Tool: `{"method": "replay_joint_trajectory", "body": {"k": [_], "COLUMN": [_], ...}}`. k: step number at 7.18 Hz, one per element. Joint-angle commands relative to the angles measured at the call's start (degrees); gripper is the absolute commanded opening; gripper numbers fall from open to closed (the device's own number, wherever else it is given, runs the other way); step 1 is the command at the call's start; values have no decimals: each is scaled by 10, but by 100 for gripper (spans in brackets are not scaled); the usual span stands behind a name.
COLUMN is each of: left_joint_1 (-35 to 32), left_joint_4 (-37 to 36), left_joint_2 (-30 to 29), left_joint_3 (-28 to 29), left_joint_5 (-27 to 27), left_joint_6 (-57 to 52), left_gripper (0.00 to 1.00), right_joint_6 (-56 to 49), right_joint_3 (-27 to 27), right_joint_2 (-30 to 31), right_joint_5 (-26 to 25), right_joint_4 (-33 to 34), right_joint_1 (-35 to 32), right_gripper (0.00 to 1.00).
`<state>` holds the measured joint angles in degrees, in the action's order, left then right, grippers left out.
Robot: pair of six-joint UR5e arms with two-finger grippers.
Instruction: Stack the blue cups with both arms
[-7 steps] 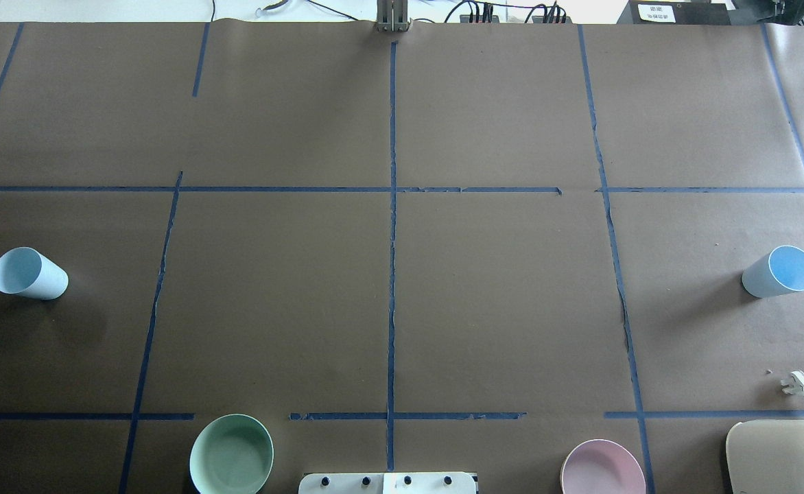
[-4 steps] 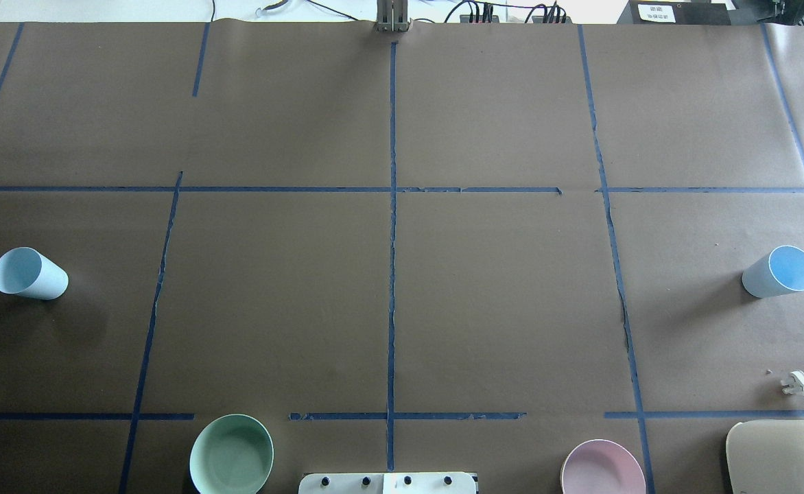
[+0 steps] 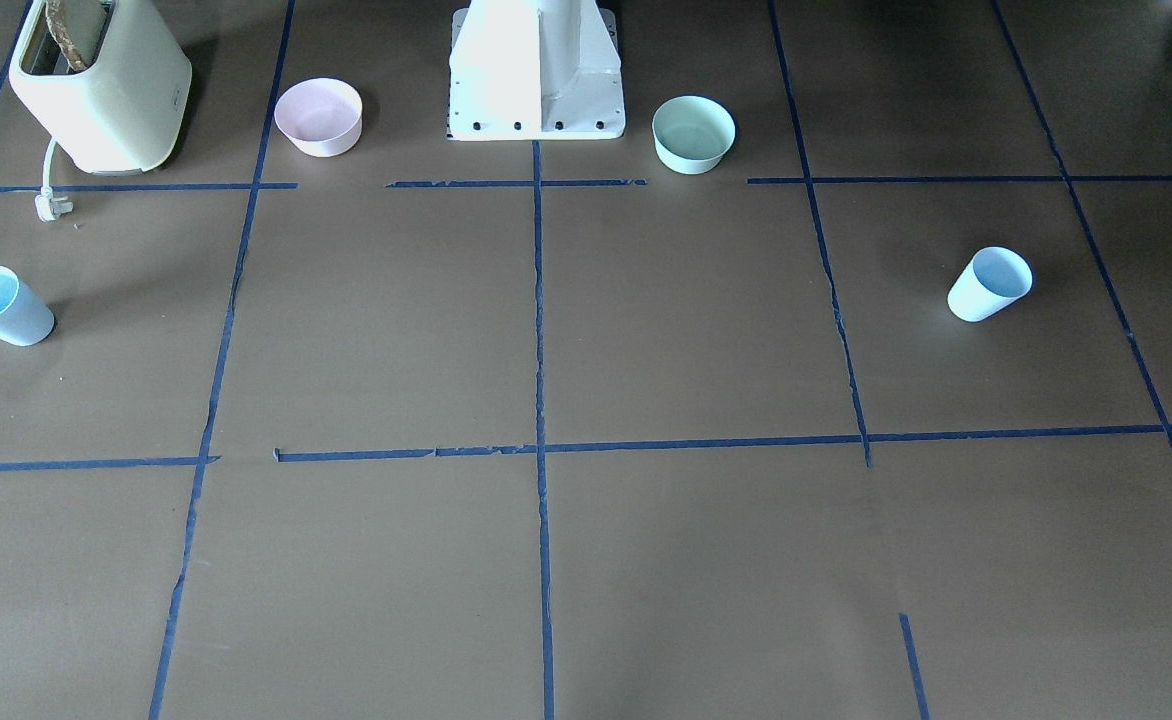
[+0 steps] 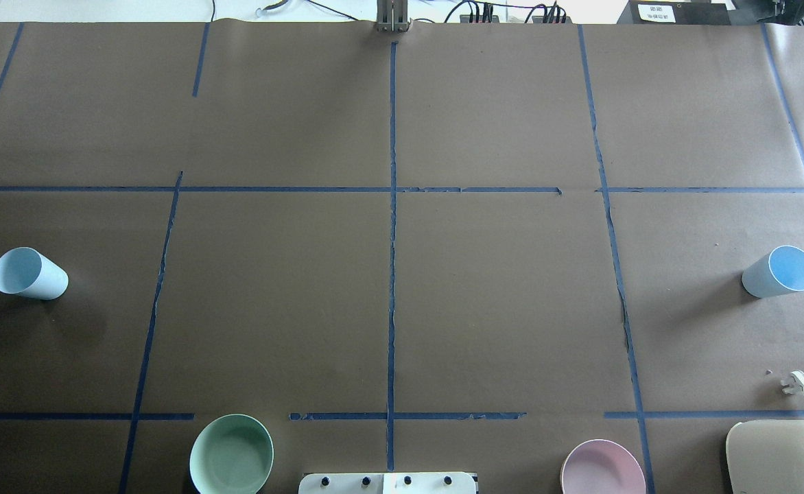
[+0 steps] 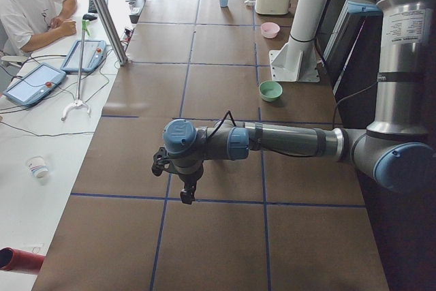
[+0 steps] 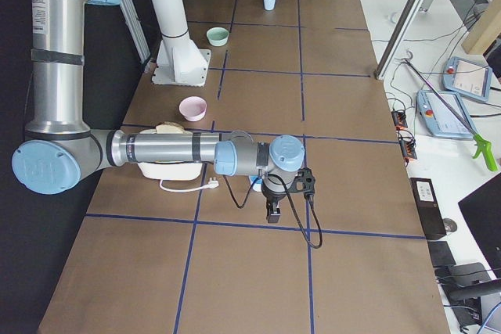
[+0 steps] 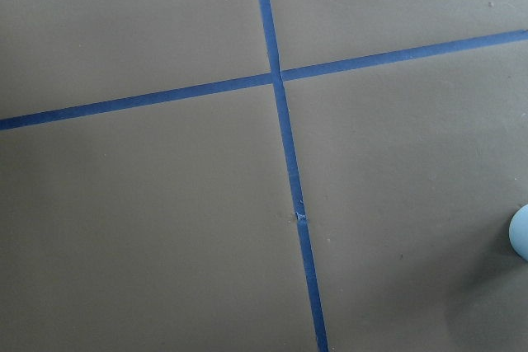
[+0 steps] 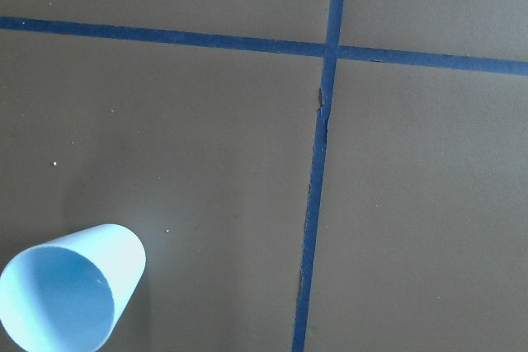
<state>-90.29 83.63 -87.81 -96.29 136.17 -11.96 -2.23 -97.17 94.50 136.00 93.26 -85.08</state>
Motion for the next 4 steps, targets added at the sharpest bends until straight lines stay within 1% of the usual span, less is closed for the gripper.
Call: {"method": "replay_joint_trajectory", "body": {"k": [1,2,3,4], "left_joint_1": [0,17,72,141], "left_joint_4": [1,4,25,70], "left_joint_2": [7,7,16,43], "left_joint_3": [-4,-23,-65,-108], "left_joint_5": [22,22,17,13], "left_joint_6": [2,60,149,250], "left_gripper": [100,100,100,100], "right_joint_6": [-1,-1,-1,-1], "right_joint_3": [-1,0,0,2], "right_joint_2": [1,0,-1,-1], "right_joint_5": [3,3,3,4], "right_joint_4": [-1,-1,-1,-2], "right_joint_1": [0,0,0,0], "right_gripper": [100,100,100,100]}}
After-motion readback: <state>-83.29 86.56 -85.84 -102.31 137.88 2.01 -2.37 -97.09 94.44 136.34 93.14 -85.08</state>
